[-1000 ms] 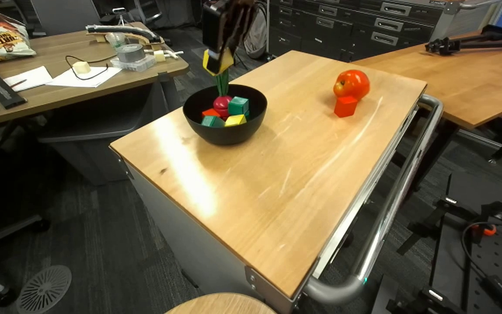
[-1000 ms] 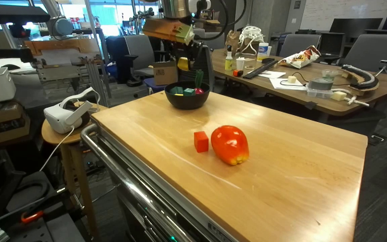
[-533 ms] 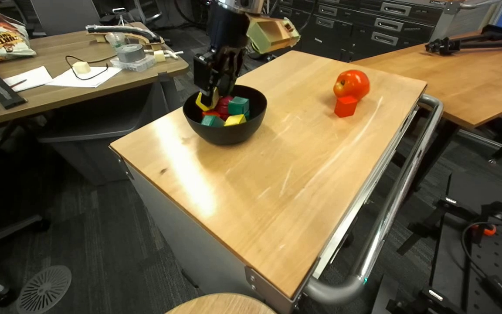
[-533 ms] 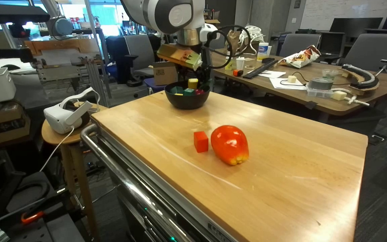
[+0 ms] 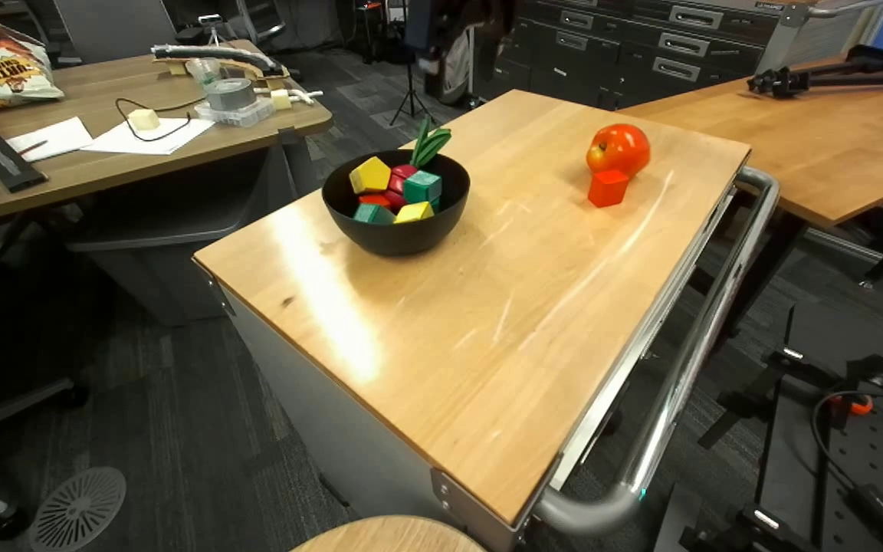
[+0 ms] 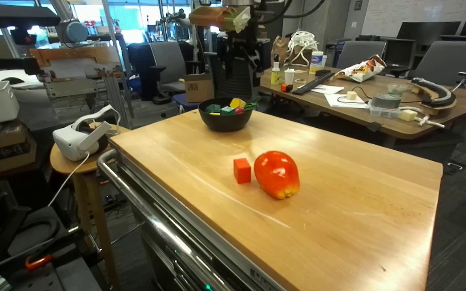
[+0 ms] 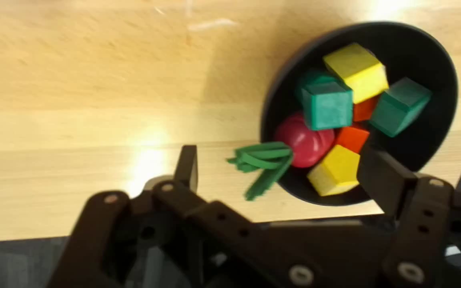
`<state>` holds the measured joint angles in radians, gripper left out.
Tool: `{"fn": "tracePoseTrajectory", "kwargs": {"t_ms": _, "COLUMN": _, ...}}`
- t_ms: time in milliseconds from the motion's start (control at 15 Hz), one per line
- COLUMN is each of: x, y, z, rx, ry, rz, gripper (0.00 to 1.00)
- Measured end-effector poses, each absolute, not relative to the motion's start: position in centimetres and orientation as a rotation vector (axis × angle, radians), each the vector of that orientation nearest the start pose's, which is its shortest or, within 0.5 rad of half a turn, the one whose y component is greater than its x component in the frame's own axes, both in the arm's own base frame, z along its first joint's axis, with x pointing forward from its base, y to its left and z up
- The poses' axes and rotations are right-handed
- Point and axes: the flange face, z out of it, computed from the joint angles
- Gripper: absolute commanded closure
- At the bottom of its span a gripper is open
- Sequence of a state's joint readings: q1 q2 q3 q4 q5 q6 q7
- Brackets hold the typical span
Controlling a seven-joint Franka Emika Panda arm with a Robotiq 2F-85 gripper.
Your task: Put all the colored objects on the table in the bowl except the apple- move it backward
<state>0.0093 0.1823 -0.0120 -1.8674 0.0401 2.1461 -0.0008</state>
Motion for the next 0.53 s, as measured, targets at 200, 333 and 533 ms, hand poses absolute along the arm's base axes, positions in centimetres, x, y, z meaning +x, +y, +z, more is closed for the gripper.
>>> {"fn": "tracePoseTrajectory", "kwargs": {"t_ms": 200, "x": 58.7, "y": -7.7, "z": 44.1, "rx": -3.155, "ry": 0.240, "rz": 0.045, "gripper": 0.00}}
{"fn": "tracePoseTrajectory", "kwargs": {"t_ms": 333, "x": 57.0, "y": -12.5, "z": 42.8, "rx": -3.143, "ry": 0.371, "rz": 0.194, "gripper": 0.00}}
{"fn": "tracePoseTrajectory", "kwargs": {"t_ms": 533, "x": 55.0, "y": -17.2, "z": 39.6, "rx": -3.090, "ry": 0.513, "rz": 0.398, "gripper": 0.00}}
